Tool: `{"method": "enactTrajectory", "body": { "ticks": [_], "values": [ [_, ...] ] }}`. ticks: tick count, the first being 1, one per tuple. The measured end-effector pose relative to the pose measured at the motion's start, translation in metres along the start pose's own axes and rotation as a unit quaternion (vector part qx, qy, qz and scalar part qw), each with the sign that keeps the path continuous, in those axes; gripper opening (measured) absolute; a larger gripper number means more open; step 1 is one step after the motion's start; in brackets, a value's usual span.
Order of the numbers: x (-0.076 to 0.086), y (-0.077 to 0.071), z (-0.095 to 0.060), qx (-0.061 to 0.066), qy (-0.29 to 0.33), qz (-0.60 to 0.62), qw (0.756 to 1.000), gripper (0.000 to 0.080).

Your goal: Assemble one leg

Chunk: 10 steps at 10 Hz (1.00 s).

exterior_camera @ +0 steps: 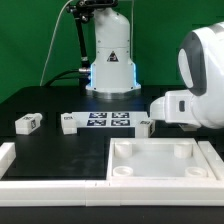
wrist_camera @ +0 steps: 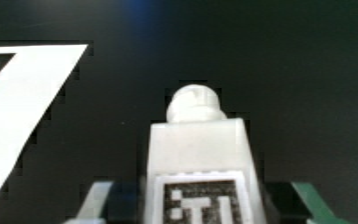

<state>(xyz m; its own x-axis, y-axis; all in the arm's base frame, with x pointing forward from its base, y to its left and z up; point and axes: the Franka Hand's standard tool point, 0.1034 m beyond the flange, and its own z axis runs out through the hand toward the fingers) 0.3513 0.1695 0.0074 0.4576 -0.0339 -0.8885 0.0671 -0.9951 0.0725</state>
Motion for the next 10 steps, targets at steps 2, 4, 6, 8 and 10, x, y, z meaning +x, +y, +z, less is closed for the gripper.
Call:
{"method": "enactTrajectory", "body": {
  "ticks": [2, 4, 6, 8, 10],
  "values": [
    [-0.006, 0.002, -0.008, -0.001, -0.003, -0.003, 1.0, 0.0287],
    [-0.034, 0.009, -0.028, -0.01, -0.012, 0.001, 1.0, 0.0288],
    [-0.045, 0.009, -0.037, -0.012, 0.001, 0.0, 1.0, 0.0288],
    [-0.042, 0.009, -0.034, -0.012, 0.004, 0.0, 1.0, 0.0288],
    [-0.034, 0.002, -0.044, 0.004, 0.102, 0.0, 0.995, 0.0288]
  ]
}}
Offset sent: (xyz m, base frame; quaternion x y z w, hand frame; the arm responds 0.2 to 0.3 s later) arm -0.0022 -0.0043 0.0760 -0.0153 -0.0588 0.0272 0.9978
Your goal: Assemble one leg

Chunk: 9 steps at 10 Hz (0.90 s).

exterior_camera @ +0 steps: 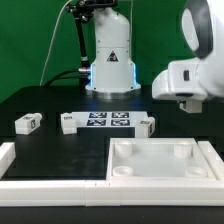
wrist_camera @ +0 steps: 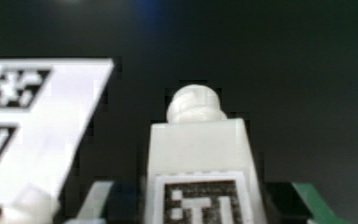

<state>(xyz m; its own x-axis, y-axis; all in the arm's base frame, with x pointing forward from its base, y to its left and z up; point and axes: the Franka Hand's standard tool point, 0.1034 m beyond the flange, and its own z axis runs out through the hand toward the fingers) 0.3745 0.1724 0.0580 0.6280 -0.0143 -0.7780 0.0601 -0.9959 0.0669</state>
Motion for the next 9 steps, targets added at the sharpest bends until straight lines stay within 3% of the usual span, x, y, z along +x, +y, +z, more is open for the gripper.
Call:
{"method": "enactTrajectory", "body": {
  "ticks": [1, 4, 6, 7, 8, 9],
  "values": [
    [-0.003, 0.001, -0.001, 0.003, 0.037, -0.001, 0.999, 0.0288],
    [-0.002, 0.013, -0.03, 0.003, 0.134, -0.018, 0.991, 0.0288],
    [-0.001, 0.017, -0.055, 0.014, 0.215, -0.026, 0.976, 0.0288],
    [-0.004, 0.02, -0.061, 0.014, 0.227, -0.032, 0.973, 0.0288],
    [0.003, 0.017, -0.071, 0.022, 0.271, -0.033, 0.962, 0.0288],
    [0.004, 0.015, -0.072, 0.03, 0.324, -0.036, 0.945, 0.0288]
  ]
}}
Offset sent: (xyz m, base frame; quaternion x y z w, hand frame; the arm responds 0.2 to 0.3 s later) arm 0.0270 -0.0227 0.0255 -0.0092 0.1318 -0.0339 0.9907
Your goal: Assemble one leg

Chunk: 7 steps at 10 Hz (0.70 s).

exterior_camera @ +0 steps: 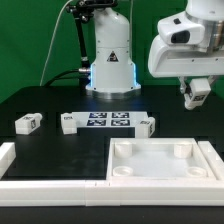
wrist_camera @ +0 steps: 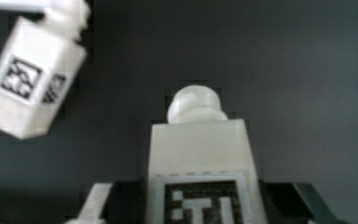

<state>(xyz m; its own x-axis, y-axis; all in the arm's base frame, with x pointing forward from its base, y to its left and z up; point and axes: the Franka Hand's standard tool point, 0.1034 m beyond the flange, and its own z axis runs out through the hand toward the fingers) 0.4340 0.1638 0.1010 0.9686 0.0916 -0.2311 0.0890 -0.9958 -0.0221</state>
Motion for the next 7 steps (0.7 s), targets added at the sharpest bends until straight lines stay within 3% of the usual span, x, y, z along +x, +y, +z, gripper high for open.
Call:
{"method": "enactTrajectory", "body": {
  "ticks": [3, 5, 7],
  "values": [
    [0.0, -0.004, 0.0, 0.015, 0.109, -0.007, 0.994, 0.0288],
    [0.031, -0.003, -0.021, 0.023, 0.206, -0.028, 0.978, 0.029],
    [0.047, -0.003, -0.026, 0.033, 0.254, -0.042, 0.966, 0.029]
  ]
}}
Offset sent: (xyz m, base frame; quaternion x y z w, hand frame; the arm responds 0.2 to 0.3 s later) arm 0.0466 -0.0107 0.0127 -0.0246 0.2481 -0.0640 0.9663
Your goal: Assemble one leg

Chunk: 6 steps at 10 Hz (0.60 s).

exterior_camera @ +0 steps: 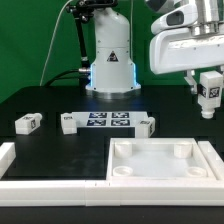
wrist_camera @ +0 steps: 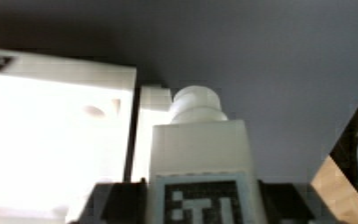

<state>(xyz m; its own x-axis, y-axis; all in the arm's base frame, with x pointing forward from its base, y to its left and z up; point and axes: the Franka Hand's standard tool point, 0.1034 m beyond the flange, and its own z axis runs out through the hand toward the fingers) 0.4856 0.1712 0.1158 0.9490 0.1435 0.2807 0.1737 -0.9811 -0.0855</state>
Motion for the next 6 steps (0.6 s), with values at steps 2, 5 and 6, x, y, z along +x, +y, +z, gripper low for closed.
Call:
{"method": "enactTrajectory", "body": {
  "ticks": [2, 5, 6],
  "values": [
    [-0.002, -0.001, 0.001, 0.0, -0.005, 0.002, 1.0, 0.029],
    [0.004, 0.01, 0.005, -0.002, -0.005, -0.036, 0.999, 0.029],
    [0.018, 0.021, 0.009, -0.004, -0.001, -0.05, 0.999, 0.029]
  ]
}}
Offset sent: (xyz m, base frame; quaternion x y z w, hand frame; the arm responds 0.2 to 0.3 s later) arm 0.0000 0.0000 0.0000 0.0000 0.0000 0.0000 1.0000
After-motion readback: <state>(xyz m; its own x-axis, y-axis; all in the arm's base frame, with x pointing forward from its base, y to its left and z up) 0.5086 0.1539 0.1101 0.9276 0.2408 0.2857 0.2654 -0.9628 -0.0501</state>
